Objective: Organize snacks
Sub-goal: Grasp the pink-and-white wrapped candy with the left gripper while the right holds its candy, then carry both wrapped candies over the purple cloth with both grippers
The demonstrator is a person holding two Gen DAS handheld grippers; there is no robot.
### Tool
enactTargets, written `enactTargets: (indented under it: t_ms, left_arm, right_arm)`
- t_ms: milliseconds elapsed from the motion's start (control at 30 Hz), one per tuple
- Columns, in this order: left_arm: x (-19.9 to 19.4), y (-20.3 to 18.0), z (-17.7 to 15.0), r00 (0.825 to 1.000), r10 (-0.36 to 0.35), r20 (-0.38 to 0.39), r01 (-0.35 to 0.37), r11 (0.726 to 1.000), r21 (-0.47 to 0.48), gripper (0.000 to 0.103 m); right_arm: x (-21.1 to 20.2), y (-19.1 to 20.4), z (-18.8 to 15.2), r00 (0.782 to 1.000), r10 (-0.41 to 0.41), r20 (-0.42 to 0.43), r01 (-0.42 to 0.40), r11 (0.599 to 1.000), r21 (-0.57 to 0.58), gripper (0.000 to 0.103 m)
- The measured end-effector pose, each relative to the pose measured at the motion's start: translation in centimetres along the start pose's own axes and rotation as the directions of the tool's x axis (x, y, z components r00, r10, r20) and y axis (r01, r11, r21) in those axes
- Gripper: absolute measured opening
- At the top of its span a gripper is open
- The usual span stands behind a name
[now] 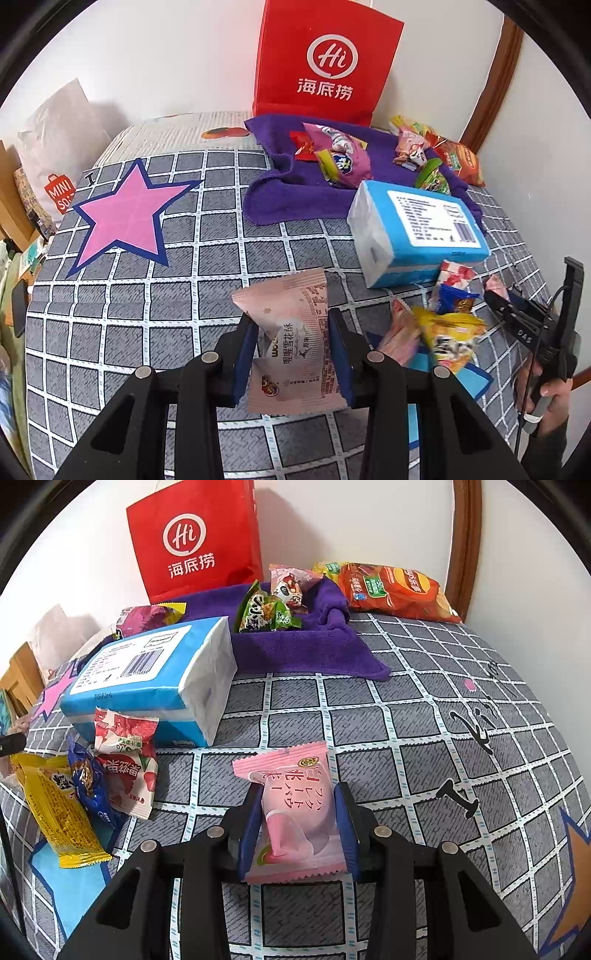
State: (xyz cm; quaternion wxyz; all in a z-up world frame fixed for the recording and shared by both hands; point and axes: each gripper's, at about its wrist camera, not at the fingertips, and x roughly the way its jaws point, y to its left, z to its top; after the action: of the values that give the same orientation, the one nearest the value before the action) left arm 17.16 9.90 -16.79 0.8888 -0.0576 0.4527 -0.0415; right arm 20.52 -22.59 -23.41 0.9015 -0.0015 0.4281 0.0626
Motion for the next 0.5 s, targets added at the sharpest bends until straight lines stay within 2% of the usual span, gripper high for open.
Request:
enactTargets:
  t_ms: [500]
  left_arm:
    - [-2.5,-0.7,0.3,0.998,-0.047,0.049,0.046,0.999,0.018,0.036]
  right_arm:
    - [0.0,0.2,0.1,1.0,-0.003,-0.001,0.003,1.0,-0.001,0.038]
